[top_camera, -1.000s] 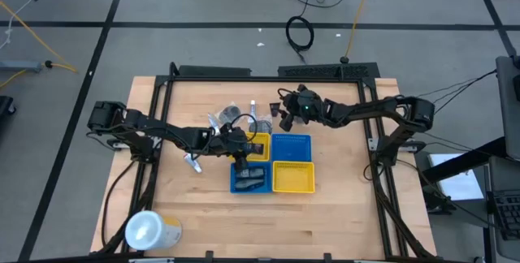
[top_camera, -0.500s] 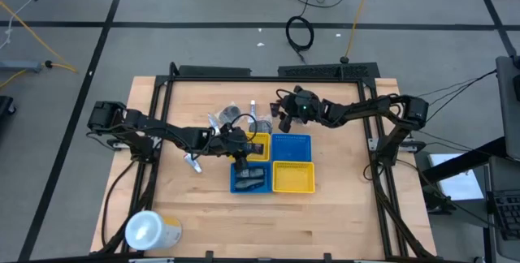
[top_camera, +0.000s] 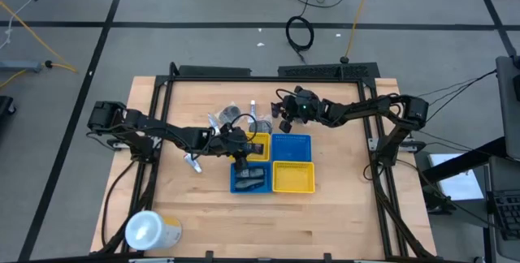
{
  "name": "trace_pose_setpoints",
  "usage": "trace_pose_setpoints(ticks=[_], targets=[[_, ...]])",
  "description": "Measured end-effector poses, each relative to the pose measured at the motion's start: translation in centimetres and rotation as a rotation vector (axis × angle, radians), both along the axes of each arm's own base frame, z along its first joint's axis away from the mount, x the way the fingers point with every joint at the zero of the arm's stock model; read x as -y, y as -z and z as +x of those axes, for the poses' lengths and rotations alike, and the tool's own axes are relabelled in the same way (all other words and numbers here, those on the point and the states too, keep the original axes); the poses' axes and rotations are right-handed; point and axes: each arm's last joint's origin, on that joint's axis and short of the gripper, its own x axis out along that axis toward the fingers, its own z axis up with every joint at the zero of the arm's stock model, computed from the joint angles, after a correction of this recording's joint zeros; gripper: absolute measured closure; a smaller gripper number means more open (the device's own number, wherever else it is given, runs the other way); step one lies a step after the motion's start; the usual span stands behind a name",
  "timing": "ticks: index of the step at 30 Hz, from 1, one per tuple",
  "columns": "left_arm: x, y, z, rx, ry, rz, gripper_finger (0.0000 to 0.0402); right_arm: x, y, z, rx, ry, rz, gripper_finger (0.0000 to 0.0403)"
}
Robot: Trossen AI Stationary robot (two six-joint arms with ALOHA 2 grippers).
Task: Pick & Place Travel size toiletries
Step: Put the blue shave cream into the left yellow bin
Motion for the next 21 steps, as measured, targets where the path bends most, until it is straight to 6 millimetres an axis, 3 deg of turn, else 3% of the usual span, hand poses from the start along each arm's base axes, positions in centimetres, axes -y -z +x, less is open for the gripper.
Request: trace_pose_setpoints(ticks=[5,14,21], targets=[[0.0,0.0,0.0,0.0,0.0,0.0,0.0188,0.0,0.1,-0.1,-0.007,0.003,0.004,0.0394],[0.0,0.0,0.0,0.002,-0.003,0.003,0.0188,0.0,-0.2,-0.1,-0.003,0.008,0.006,0.04],[-0.2,-0.4,0.2,0.046,-0.051,0.044,0.0188,-1.0,-3.0,-0.6,0.089,-0.004,0.008,0.0402]])
